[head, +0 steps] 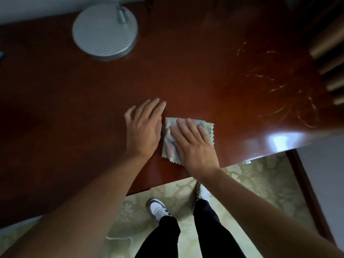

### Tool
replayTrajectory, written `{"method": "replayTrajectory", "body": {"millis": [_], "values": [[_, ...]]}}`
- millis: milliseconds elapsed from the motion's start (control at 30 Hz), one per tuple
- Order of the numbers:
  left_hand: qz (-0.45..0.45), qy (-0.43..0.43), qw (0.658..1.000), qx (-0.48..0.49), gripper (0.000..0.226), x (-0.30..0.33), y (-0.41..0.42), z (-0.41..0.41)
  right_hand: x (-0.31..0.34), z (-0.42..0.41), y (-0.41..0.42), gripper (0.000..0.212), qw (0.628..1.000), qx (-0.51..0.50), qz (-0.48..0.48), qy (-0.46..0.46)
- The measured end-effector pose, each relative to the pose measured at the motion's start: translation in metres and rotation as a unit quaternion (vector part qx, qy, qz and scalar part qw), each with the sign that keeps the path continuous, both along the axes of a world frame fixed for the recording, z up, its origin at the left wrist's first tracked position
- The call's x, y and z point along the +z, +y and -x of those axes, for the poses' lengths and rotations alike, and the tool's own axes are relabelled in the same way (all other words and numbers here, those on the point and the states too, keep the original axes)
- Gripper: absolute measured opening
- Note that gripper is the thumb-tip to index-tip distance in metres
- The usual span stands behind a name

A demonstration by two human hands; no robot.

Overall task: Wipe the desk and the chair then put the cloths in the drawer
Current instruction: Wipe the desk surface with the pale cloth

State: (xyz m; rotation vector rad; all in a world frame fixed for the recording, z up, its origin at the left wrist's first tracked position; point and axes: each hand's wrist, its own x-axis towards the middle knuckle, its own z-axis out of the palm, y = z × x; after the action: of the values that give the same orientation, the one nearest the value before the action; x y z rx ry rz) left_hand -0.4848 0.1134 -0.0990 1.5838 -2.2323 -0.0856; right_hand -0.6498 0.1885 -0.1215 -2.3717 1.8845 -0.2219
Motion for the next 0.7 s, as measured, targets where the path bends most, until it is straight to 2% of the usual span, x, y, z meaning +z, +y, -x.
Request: {"method": "replayTrajectory", "body": {"millis": [133, 300, 433, 500, 567, 633, 700], "values": [[0.005, 0.017, 0.999, -0.033, 0.036, -0.005, -0.009, 0.071, 0.000, 0.087, -0.014, 0.048, 0.998, -0.069, -0.001, -0.013], [-0.019, 0.038, 0.994, -0.099, 0.040, -0.007, -0.014, 0.172, 0.004, 0.226, -0.034, 0.050, 0.978, -0.205, -0.008, -0.024], [-0.052, 0.035, 0.992, -0.111, 0.043, -0.006, -0.021, 0.216, 0.008, 0.251, -0.044, 0.049, 0.962, -0.271, 0.005, -0.023], [-0.068, 0.028, 0.991, -0.110, 0.045, -0.007, -0.026, 0.232, 0.006, 0.219, -0.031, 0.053, 0.969, -0.247, 0.011, -0.015], [-0.075, 0.009, 0.989, -0.129, 0.048, -0.009, -0.028, 0.243, 0.006, 0.188, -0.003, 0.060, 0.986, -0.166, -0.017, -0.015], [-0.081, -0.005, 0.986, -0.148, 0.051, -0.009, -0.030, 0.256, 0.005, 0.202, 0.005, 0.064, 0.994, -0.104, -0.034, -0.015], [-0.086, -0.011, 0.985, -0.148, 0.053, -0.008, -0.030, 0.266, 0.002, 0.243, -0.007, 0.055, 0.992, -0.122, -0.013, -0.005]]}}
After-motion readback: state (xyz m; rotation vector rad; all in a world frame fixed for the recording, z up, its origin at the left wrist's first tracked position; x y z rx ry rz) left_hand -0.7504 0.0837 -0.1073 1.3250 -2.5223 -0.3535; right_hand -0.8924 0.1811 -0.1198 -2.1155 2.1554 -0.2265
